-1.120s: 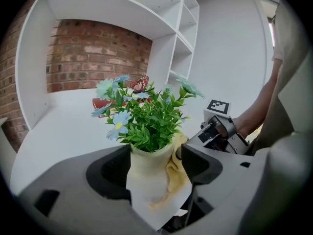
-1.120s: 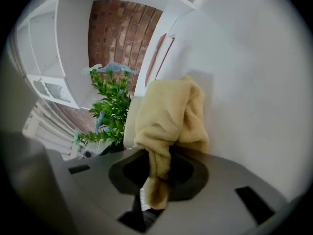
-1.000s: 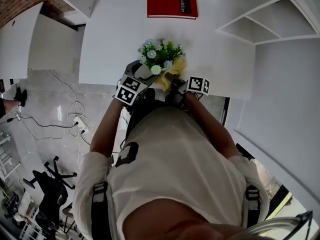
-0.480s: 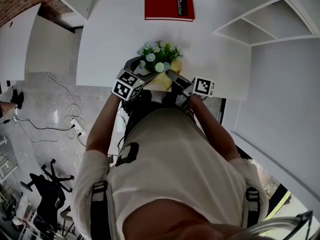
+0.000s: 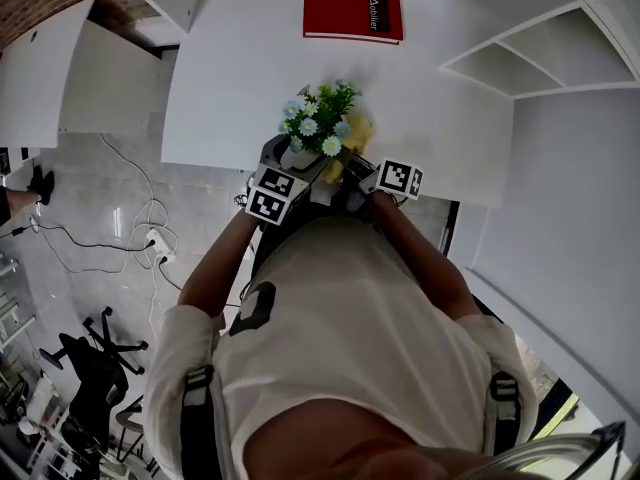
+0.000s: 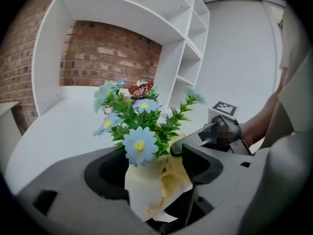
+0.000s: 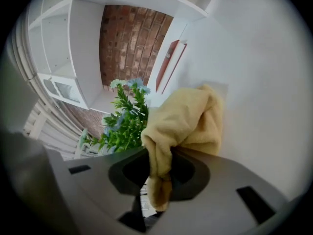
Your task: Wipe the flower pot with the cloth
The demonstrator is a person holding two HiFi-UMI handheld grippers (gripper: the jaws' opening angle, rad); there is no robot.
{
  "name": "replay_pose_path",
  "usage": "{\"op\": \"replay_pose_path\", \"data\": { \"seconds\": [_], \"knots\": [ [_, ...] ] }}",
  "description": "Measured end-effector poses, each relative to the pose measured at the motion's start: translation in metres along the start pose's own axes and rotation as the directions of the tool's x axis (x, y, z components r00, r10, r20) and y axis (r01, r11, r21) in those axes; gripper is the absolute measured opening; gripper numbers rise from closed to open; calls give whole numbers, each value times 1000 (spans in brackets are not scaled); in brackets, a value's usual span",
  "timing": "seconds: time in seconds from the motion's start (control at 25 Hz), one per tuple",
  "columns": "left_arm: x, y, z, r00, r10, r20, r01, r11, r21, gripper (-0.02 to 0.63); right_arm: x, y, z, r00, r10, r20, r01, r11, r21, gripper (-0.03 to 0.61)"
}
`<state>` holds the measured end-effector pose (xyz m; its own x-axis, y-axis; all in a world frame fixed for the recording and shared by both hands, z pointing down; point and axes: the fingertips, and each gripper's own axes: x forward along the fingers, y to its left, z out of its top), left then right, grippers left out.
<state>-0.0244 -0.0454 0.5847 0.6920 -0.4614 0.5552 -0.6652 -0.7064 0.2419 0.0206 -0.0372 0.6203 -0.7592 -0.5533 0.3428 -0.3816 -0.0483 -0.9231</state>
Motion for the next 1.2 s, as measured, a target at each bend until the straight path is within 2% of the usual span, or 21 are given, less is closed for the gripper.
{"op": "replay_pose_path", "data": {
  "seconds": [0.2,0.52,0.6,0.76,0.84,1.0,1.2],
  "knots": [
    [-4,-2,-3,1000,-19,-6,19,1000,-14,337,10,-21,-13,996,-68,-54,68,998,0,80],
    [-2,10,-2,997,-74,-21,74,997,-4,339,9,-28,-13,995,-65,-71,69,996,53,84],
    [1,16,3,997,-79,-21,79,997,3,345,5,-21,-9,997,-42,-62,46,997,59,84],
    [6,27,8,1000,-16,-27,18,996,89,370,-5,12,11,998,60,-12,-59,996,67,86],
    [10,27,6,999,-11,-42,14,996,89,371,-10,24,20,995,96,7,-96,993,63,86],
    [25,31,5,999,-24,-48,28,995,92,371,-6,24,28,997,74,2,-74,996,52,86],
    [11,17,2,999,-34,-36,37,996,85,370,1,25,12,996,88,6,-89,994,70,87]
  ]
}}
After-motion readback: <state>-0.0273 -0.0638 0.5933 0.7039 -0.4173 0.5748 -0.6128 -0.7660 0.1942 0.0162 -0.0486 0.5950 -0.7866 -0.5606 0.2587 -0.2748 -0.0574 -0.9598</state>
